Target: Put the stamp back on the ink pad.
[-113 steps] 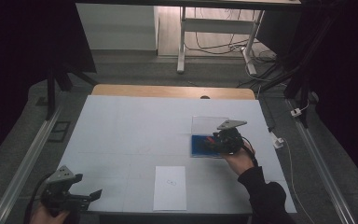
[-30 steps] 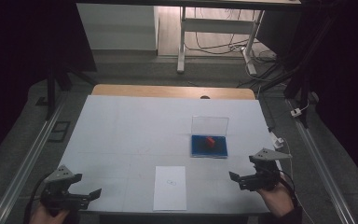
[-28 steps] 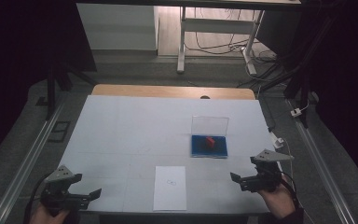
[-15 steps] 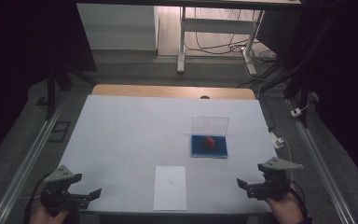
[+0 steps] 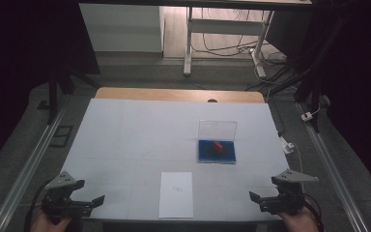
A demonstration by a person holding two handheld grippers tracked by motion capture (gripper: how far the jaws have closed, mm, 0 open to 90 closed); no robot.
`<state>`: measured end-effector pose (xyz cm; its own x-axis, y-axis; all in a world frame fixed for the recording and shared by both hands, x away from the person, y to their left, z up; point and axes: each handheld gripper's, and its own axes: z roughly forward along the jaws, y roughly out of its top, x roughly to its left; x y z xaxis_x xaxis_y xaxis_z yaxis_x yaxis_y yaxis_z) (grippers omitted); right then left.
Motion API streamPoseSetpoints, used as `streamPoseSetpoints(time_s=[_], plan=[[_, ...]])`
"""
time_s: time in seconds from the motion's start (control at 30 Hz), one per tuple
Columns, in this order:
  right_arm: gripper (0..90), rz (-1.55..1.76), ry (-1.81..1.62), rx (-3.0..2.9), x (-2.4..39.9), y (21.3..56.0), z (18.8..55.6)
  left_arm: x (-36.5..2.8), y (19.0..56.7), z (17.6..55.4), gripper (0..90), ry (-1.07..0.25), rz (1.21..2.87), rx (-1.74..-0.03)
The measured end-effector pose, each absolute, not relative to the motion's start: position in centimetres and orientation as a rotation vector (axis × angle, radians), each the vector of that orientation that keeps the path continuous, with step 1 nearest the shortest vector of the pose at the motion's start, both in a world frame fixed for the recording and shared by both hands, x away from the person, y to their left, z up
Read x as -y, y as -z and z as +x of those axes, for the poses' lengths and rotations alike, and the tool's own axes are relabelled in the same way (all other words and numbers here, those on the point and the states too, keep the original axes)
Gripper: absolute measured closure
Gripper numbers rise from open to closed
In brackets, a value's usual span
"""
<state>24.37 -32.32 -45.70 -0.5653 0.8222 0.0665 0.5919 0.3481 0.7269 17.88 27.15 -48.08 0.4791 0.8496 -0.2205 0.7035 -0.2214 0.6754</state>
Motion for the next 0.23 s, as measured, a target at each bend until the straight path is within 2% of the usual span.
streamPoseSetpoints(time_s=[0.23], plan=[[0.0, 1.26, -1.024, -2.314, 32.26, 45.78, 24.26, -27.11, 48.05, 17.94, 4.6, -0.252, 1.985, -1.284]])
